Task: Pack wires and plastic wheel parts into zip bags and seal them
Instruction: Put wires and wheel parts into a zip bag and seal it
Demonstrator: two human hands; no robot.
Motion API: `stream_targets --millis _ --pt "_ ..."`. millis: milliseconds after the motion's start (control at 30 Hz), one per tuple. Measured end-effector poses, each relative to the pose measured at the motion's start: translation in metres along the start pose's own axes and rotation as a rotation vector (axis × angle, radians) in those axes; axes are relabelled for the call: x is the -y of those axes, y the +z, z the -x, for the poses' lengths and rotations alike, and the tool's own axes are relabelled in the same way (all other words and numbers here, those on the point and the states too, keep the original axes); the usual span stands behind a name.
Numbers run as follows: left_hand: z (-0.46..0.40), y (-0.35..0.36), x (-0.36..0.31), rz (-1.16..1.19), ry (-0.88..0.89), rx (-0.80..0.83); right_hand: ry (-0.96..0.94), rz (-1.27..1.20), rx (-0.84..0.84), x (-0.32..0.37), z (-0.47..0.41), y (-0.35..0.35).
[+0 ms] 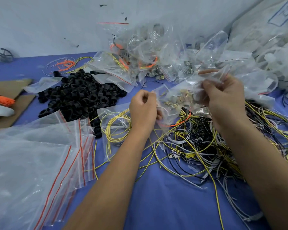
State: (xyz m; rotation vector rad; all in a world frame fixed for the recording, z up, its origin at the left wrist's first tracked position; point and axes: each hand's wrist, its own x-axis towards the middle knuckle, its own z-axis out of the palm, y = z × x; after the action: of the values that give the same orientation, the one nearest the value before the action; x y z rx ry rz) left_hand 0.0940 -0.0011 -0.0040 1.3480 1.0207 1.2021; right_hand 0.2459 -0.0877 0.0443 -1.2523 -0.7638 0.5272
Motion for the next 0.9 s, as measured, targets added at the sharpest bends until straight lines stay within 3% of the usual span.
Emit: stream_targets --millis 133,300,433,667,900 --pt "0.003 -0.001 -0.003 -0.026 0.166 -0.081 -0.098 0.138 0.029 -0.004 0.005 -0.001" --pt "0.01 0.003 -0.007 -0.16 0.384 0.006 -0.133 0.104 0.047 -0.009 0.009 0.007" --pt "0.013 0.008 -0.009 -0.194 0.417 -0.046 -0.112 0.247 0.205 -0.012 0.015 0.015" --pt "0.018 0.015 -0.032 -0.281 0.551 -0.036 0.076 0.122 0.418 -0.008 0.021 0.031" --pt "0.024 0.022 -0.06 -0.283 0.73 0.004 0.485 -0.234 0.754 0.009 0.008 0.032"
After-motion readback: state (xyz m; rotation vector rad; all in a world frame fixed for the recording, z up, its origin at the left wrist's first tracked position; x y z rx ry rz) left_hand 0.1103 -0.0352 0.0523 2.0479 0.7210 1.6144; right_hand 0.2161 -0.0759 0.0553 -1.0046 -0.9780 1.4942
